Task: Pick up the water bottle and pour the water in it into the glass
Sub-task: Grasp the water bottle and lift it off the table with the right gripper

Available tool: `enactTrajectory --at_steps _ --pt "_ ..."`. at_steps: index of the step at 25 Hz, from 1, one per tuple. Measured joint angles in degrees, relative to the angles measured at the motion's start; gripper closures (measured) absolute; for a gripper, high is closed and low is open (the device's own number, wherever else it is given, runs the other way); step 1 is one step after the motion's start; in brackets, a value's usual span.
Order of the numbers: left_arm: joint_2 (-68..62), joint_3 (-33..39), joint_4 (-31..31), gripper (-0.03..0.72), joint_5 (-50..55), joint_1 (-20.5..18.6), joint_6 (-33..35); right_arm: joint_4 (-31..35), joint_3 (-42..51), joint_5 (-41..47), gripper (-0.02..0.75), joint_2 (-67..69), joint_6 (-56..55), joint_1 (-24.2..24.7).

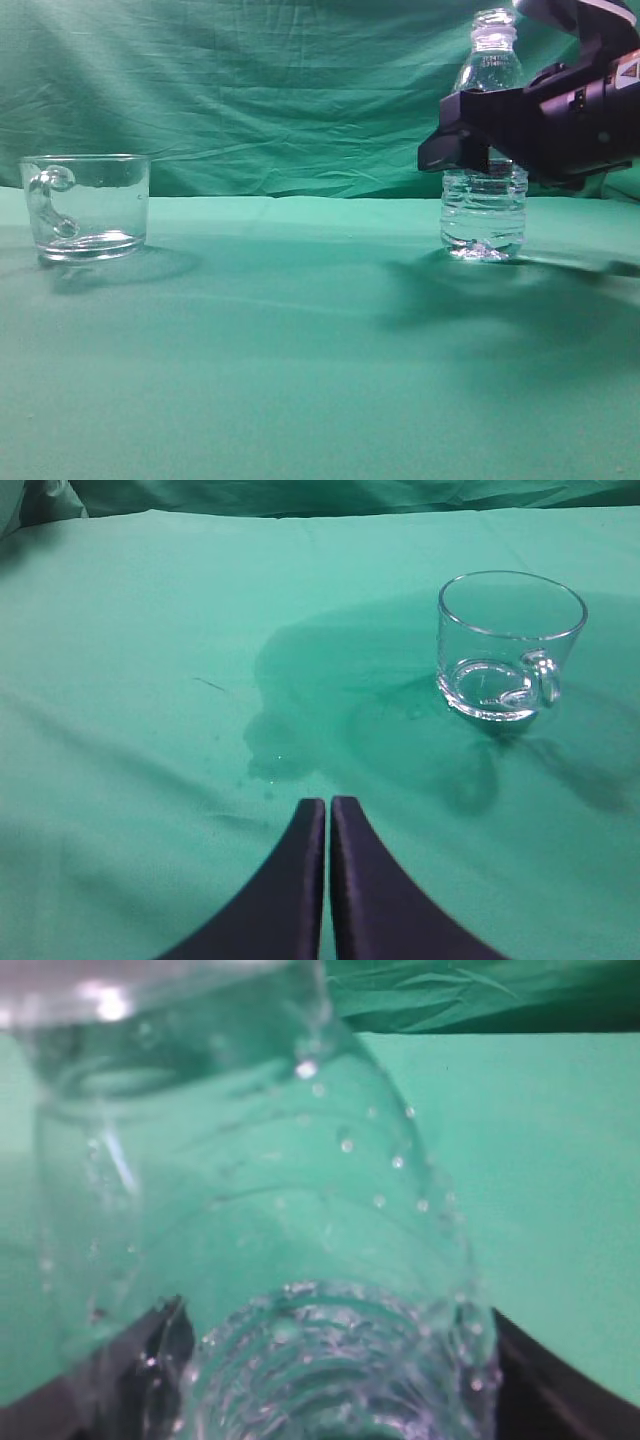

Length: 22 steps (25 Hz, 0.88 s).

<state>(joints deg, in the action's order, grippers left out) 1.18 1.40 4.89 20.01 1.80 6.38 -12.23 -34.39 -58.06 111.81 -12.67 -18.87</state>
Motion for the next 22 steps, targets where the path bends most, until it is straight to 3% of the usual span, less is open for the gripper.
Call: enactTrajectory --at_steps 4,9,18,22 --pt "0.0 0.0 0.0 0.688 0.0 0.0 0.0 0.1 0.0 -1.51 0.372 0.89 3.17 0.0" --pt "0.0 0.0 0.0 0.688 0.0 0.0 0.0 -0.01 0.0 -1.3 0.475 0.89 3.94 0.0" --pt "0.0 0.0 0.0 0.688 0.0 0.0 0.0 -3.73 -0.13 2.12 0.47 -2.25 3.73 0.0" --pt "0.0 0.0 0.0 0.688 0.0 0.0 0.0 -10.29 -4.44 13.61 0.47 -9.41 1.97 -0.48"
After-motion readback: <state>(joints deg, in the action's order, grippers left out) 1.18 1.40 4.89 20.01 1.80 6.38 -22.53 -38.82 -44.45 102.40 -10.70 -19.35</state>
